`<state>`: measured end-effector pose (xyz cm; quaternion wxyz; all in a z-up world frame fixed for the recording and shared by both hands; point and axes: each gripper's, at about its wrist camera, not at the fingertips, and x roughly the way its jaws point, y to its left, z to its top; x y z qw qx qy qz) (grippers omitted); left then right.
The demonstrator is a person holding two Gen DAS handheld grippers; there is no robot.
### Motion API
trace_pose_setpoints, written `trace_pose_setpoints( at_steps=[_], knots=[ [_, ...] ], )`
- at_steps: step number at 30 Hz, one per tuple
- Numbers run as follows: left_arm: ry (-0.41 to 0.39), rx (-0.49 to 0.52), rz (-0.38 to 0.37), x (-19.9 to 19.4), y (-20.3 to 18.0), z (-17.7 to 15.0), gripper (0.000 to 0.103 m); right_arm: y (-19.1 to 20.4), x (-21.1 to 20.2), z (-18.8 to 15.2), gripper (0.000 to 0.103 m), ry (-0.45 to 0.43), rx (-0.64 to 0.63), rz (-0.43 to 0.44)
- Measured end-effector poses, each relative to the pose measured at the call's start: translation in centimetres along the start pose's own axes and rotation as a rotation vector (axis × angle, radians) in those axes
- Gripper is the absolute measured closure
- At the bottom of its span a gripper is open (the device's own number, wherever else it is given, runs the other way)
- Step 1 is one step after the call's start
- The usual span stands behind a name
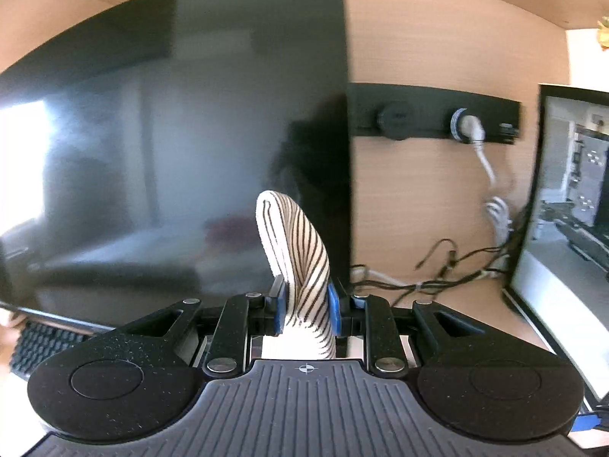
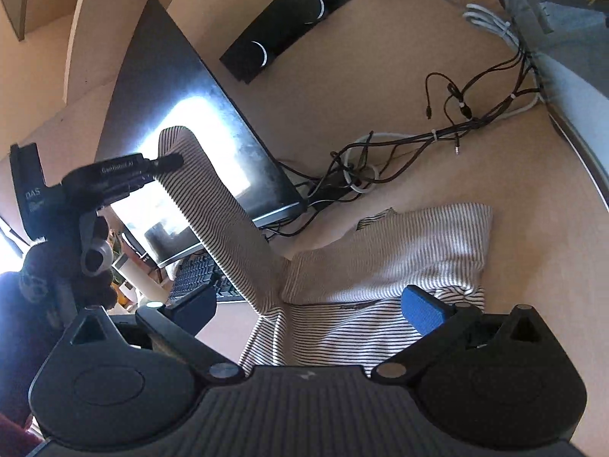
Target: Fold clothes
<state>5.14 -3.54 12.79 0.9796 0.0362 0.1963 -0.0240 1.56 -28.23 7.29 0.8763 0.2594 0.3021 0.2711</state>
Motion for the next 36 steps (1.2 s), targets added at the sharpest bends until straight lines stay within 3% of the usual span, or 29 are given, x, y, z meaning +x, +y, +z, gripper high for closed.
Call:
trace_pose_setpoints(
  at_steps=[9, 12, 17, 23, 26, 28, 31, 35, 36],
  knots=[
    [0.019, 0.063, -0.100, 0.7, -4.2, -0.1, 0.079, 0.2, -0.6, -0.4, 0.000, -0.021, -0.004, 0.006],
    [0.019, 0.076, -0.148, 0.7, -5.4, 0.1, 0.093, 0.2, -0.7, -0.5, 0.000, -0.019, 0.000, -0.001],
    [0.008, 0.102, -0.219, 0.4, -7.6, 0.6, 0.093, 0.3, -0.9, -0.7, 0.000, -0.021, 0.002, -0.017],
    [0.053, 0.095, -0.270, 0.9, -8.6, 0.2, 0.091, 0.0, -1.1, -1.1, 0.000, -0.023, 0.025, -0.058],
    [0.117, 0.068, -0.265, 1.7, -7.8, -0.9, 0.082, -0.2, -0.9, -1.3, 0.000, -0.020, 0.041, -0.080],
    [0.169, 0.039, -0.256, 2.3, -6.9, -1.9, 0.057, -0.1, -0.4, -1.4, 0.000, -0.009, 0.045, -0.091],
    [0.279, -0.040, -0.228, 3.5, -4.7, -4.0, 0.029, 0.1, 0.7, -1.6, 0.000, 0.008, 0.042, -0.117],
    [0.419, -0.131, -0.223, 4.9, -2.0, -6.9, 0.009, 0.5, 2.3, -1.3, 0.000, -0.036, 0.004, -0.184],
    [0.451, -0.148, -0.237, 5.1, -1.4, -7.6, 0.009, 0.4, 2.8, -1.1, 0.000, -0.043, -0.008, -0.196]
  ],
)
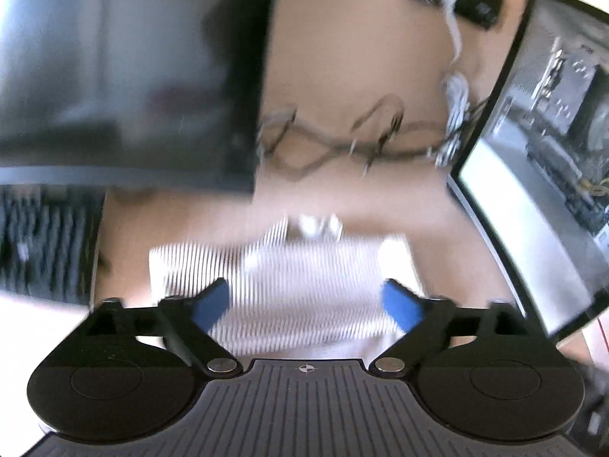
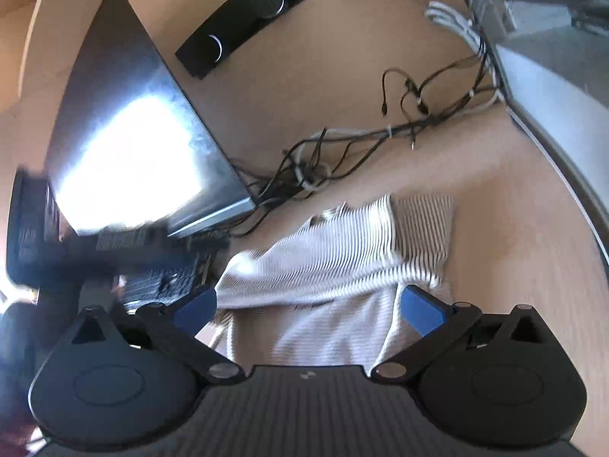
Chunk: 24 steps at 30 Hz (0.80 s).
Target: Fold clothes
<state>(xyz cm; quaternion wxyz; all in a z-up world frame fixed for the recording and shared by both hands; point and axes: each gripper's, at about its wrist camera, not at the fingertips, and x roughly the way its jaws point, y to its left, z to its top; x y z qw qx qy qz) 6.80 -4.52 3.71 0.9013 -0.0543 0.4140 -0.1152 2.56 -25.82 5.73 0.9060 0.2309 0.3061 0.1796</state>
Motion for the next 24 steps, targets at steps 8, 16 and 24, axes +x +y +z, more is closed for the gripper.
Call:
trace_pose_setpoints(
  at_steps=[8, 16, 24],
  knots=[
    [0.128, -0.036, -0.072, 3.1, 3.1, -4.1, 0.007, -1.2, 6.7, 2.5, 0.023, 0.023, -0.138, -0.194],
    [0.158, -0.056, -0.076, 5.2, 4.4, -5.2, 0.000, -3.2, 12.7, 2.4, 0.037, 0.139, -0.194, -0.330],
    [0.133, 0.087, -0.024, 5.4, 2.8, -6.0, 0.000, -3.2, 14.1, 2.0, 0.084, 0.169, -0.178, -0.274]
  ],
)
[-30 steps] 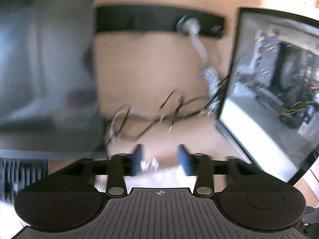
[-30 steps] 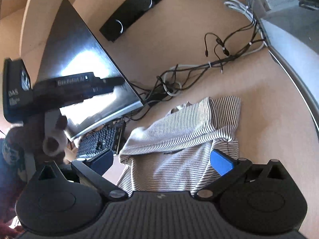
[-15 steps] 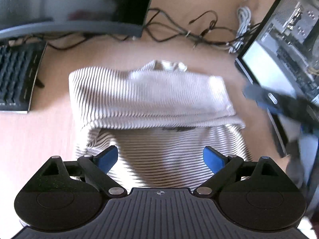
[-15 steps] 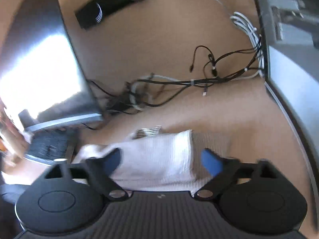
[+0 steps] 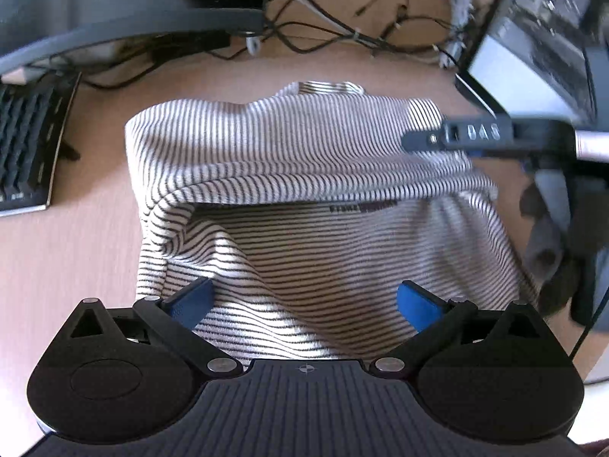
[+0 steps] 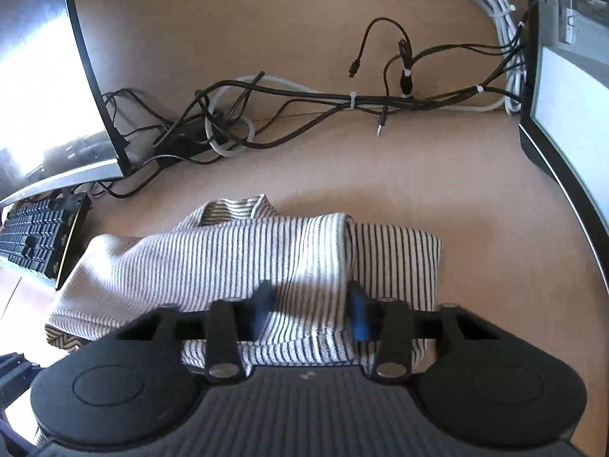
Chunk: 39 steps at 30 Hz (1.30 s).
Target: Fold clothes
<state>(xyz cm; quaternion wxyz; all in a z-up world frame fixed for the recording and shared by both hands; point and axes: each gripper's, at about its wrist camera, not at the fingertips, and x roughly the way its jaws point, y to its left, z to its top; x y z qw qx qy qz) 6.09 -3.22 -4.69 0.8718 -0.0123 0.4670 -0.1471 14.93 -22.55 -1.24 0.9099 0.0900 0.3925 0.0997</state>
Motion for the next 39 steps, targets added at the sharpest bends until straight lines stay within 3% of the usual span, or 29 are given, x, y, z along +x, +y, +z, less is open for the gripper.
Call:
trace_pose_setpoints(
  at_steps=[5, 8, 14, 18, 20, 25, 28, 30, 34, 39],
  knots=[
    [0.013, -0.048, -0.025, 0.0, 0.7, 0.7, 0.000, 0.0, -3.2, 1.0, 0.086, -0.099, 0.012, 0.030],
    [0.026, -0.076, -0.039, 0.1, 1.0, 1.2, 0.000, -0.8, -4.3, 1.0, 0.086, -0.133, 0.017, -0.007],
    [0.064, -0.084, -0.047, 0.1, 1.1, 1.9, 0.000, -3.3, -2.7, -2.2, 0.085, -0.039, 0.070, -0.090],
    [0.054, -0.099, -0.082, -1.0, 1.6, 2.8, 0.000, -3.7, -2.9, -3.1, 0.083, -0.044, 0.075, -0.108],
    [0.034, -0.095, -0.099, -1.9, 1.7, 3.4, 0.000, -3.9, -3.2, -3.0, 0.074, -0.041, 0.080, -0.128],
    [-0.057, -0.029, -0.095, -3.7, 1.7, 5.0, 0.000, -3.4, -5.8, -3.8, 0.068, -0.058, 0.104, -0.186],
    [-0.091, -0.018, -0.090, -4.1, 2.4, 6.0, 0.000, -1.9, -7.3, -4.2, 0.055, -0.078, 0.124, -0.206],
    [-0.087, -0.029, -0.092, -3.6, 3.0, 6.6, 0.000, -1.0, -8.0, -4.6, 0.048, -0.088, 0.137, -0.198],
    [-0.048, -0.043, -0.089, -1.4, 3.9, 7.0, 0.000, 0.6, -7.4, -5.7, 0.048, -0.070, 0.134, -0.167],
    [0.005, -0.112, -0.067, 1.3, 5.2, 6.9, 0.000, 1.0, -3.8, -5.8, 0.050, -0.011, 0.100, -0.117]
  ],
)
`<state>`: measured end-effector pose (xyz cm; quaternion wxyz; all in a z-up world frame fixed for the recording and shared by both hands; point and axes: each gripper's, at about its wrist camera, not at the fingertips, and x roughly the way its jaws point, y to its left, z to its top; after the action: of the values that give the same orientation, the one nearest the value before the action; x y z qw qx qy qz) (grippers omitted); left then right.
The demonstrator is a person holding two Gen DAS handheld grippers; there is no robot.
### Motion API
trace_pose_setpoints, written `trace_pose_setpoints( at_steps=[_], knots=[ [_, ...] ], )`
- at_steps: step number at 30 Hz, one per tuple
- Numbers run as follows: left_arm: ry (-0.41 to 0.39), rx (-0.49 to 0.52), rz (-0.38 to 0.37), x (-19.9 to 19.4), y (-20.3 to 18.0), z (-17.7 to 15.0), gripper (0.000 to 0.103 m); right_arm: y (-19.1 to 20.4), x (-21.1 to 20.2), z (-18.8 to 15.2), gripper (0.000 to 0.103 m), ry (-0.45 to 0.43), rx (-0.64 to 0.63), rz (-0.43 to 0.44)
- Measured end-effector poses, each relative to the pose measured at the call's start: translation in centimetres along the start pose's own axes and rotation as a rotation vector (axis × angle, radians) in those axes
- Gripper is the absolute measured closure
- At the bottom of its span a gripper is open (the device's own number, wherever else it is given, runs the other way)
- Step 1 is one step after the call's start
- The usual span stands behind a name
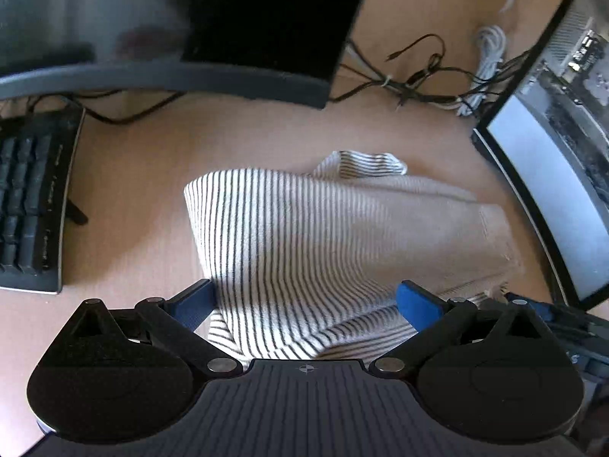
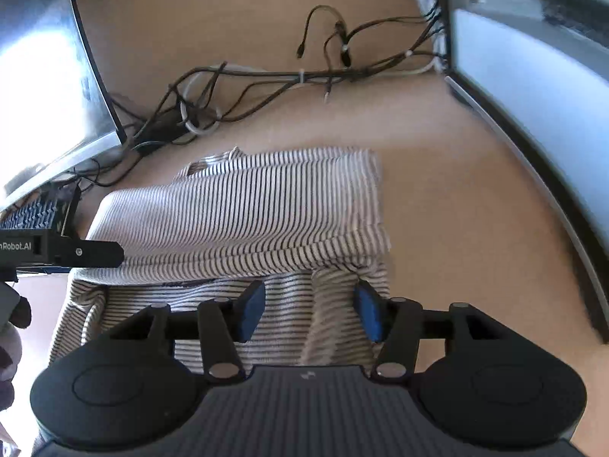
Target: Fold clothes
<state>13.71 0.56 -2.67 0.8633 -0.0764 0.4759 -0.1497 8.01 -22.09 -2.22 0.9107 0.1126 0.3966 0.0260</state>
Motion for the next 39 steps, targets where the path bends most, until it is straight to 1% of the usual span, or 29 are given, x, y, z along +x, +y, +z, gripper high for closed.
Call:
trace_pose_setpoints(
  at_steps=[1, 2, 3, 6, 10, 12, 14, 17, 20, 22, 24, 25, 27, 29, 30, 32, 34, 36, 37, 38, 39],
  knots=[
    [0.016, -0.025, -0.001, 0.6, 0.4, 0.0, 0.000, 0.2, 0.5, 0.4, 0.050, 0.004, -0.013, 0.006],
    [0.014, -0.049, -0.008, 1.0, 0.8, 0.2, 0.001, 0.2, 0.9, 0.9, 0.050, 0.008, -0.017, 0.016],
    [-0.006, -0.048, -0.005, 1.1, 0.9, 0.4, 0.001, 0.2, 1.4, 1.4, 0.050, 0.012, -0.020, 0.025],
    [-0.008, -0.009, 0.031, 2.1, 0.5, 1.6, 0.001, 0.3, 2.5, 2.6, 0.050, 0.016, -0.031, 0.034],
    [-0.027, 0.030, 0.059, 3.3, -0.1, 2.9, 0.001, 0.6, 3.4, 3.1, 0.051, 0.011, -0.095, 0.017],
    [-0.037, 0.044, 0.062, 3.7, -0.4, 3.3, 0.001, 0.4, 3.6, 3.2, 0.052, 0.004, -0.126, 0.004],
    [-0.042, 0.049, 0.063, 3.9, -0.6, 3.5, 0.001, 0.0, 3.6, 3.3, 0.052, 0.020, -0.123, 0.009],
    [-0.032, 0.015, 0.069, 3.2, -0.3, 3.5, 0.000, -0.5, 3.1, 3.2, 0.052, 0.046, -0.105, 0.021],
    [-0.040, -0.017, 0.070, 1.2, 0.2, 3.4, 0.000, -0.2, 2.3, 2.1, 0.051, 0.054, -0.134, 0.008],
    [-0.054, -0.026, 0.078, -0.3, 0.1, 3.5, 0.000, 0.0, 1.9, 2.0, 0.051, 0.070, -0.146, 0.005],
    [-0.084, -0.024, 0.059, -2.0, -0.4, 3.7, 0.000, -0.2, 1.4, 2.5, 0.051, 0.081, -0.125, 0.017],
    [-0.103, -0.021, 0.041, -2.9, -0.7, 3.8, 0.000, -0.2, 0.9, 2.9, 0.051, 0.067, -0.119, 0.026],
    [-0.139, -0.011, -0.006, -4.0, -1.7, 4.1, 0.000, -0.1, -0.5, 3.7, 0.051, -0.001, -0.135, 0.026],
    [-0.150, 0.011, -0.041, -3.8, -2.8, 4.0, 0.000, 0.2, -1.3, 4.6, 0.051, -0.067, -0.153, 0.002],
    [-0.151, 0.023, -0.055, -3.6, -3.3, 4.0, 0.000, 0.2, -1.1, 5.0, 0.051, -0.078, -0.148, -0.004],
    [-0.136, 0.045, -0.052, -2.3, -4.1, 3.6, 0.000, -0.1, 0.3, 5.5, 0.051, -0.060, -0.114, -0.001],
    [-0.090, 0.026, -0.025, -0.6, -3.9, 3.2, 0.000, -0.7, 1.8, 5.4, 0.050, -0.017, -0.090, 0.006],
    [-0.048, -0.004, -0.010, 0.7, -3.4, 2.9, 0.000, -1.1, 2.7, 4.7, 0.044, 0.020, -0.103, -0.006],
    [-0.045, -0.008, -0.019, 0.9, -3.2, 2.6, 0.000, -1.5, 3.0, 4.3, 0.043, 0.057, -0.096, -0.012],
    [-0.045, -0.007, -0.027, 1.0, -2.9, 2.4, 0.000, -1.9, 3.1, 4.0, 0.042, 0.071, -0.090, -0.018],
    [-0.048, -0.001, -0.034, 0.9, -2.7, 2.2, 0.000, -2.1, 2.9, 3.9, 0.041, 0.061, -0.090, -0.035]
  ],
)
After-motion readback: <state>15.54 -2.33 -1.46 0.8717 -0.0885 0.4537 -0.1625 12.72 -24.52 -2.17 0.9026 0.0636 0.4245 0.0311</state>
